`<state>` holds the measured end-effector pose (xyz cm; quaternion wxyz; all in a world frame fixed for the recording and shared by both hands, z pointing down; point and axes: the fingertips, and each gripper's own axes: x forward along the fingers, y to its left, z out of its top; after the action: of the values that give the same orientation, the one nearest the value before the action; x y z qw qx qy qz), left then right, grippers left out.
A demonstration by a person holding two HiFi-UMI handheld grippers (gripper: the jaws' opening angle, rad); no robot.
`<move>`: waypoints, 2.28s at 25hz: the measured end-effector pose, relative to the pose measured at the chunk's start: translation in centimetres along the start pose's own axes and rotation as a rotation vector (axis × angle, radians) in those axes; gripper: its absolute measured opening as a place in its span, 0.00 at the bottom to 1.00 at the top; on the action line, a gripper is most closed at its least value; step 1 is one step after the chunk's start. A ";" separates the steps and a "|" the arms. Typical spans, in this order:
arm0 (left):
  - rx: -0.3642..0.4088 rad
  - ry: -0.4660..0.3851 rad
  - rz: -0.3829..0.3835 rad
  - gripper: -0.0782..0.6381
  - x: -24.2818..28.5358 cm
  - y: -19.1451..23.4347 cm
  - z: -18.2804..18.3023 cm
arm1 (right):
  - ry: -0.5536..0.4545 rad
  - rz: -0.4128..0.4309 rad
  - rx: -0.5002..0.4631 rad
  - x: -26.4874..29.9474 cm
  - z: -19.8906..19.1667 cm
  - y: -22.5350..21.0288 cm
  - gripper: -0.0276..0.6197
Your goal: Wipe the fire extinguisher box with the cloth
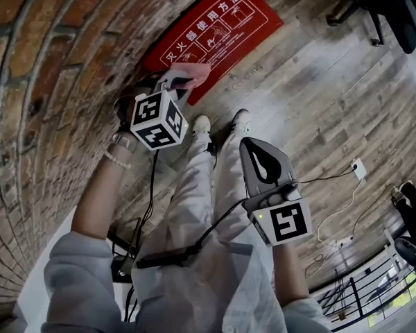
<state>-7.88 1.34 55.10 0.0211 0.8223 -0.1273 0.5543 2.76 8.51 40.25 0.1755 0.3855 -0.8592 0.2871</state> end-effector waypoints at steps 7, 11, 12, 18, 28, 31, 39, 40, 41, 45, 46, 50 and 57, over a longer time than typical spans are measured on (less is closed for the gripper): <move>0.013 -0.071 0.061 0.12 1.1 4.5 6.2 | -0.022 -0.013 0.026 -1.0 0.2 -2.0 0.05; 0.043 -0.098 0.115 0.12 2.2 8.2 9.9 | -0.007 -0.036 0.045 -1.6 -0.7 -3.3 0.05; 0.055 -0.103 0.126 0.12 2.5 9.0 10.8 | -0.013 -0.040 0.049 -1.6 -0.7 -3.5 0.05; 0.145 -0.097 0.154 0.12 5.6 11.9 14.8 | 0.025 -0.064 0.085 -2.3 -1.6 -5.3 0.05; 0.183 -0.058 0.146 0.12 11.6 12.4 17.9 | 0.010 -0.100 0.121 -3.3 -2.4 -8.5 0.05; 0.228 -0.025 0.109 0.12 13.1 11.3 17.9 | 0.001 -0.098 0.125 -3.4 -2.4 -9.0 0.05; 0.251 0.007 0.062 0.12 13.8 9.9 16.9 | 0.007 -0.100 0.118 -3.3 -2.2 -9.1 0.05; 0.257 0.011 0.060 0.12 13.6 9.7 16.7 | 0.002 -0.096 0.116 -3.2 -2.1 -8.9 0.05; 0.269 0.016 0.059 0.12 13.5 9.5 16.5 | -0.008 -0.092 0.114 -3.1 -1.8 -8.7 0.05; 0.312 0.029 0.049 0.12 13.0 8.3 15.4 | 0.018 -0.082 0.110 -2.8 -2.0 -7.8 0.05; 0.313 0.029 0.045 0.12 12.8 8.0 15.1 | 0.039 -0.081 0.109 -2.8 -2.4 -7.7 0.05; 0.303 0.020 0.032 0.12 12.2 6.9 14.0 | 0.023 -0.071 0.098 -2.2 -1.5 -6.9 0.05; 0.254 0.002 0.000 0.12 10.6 4.3 11.2 | 0.001 -0.043 0.059 -1.3 -1.0 -4.9 0.05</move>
<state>5.04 -6.73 60.07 -0.0833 0.8176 -0.0560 0.5670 7.40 7.21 42.10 0.1706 0.4090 -0.8417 0.3086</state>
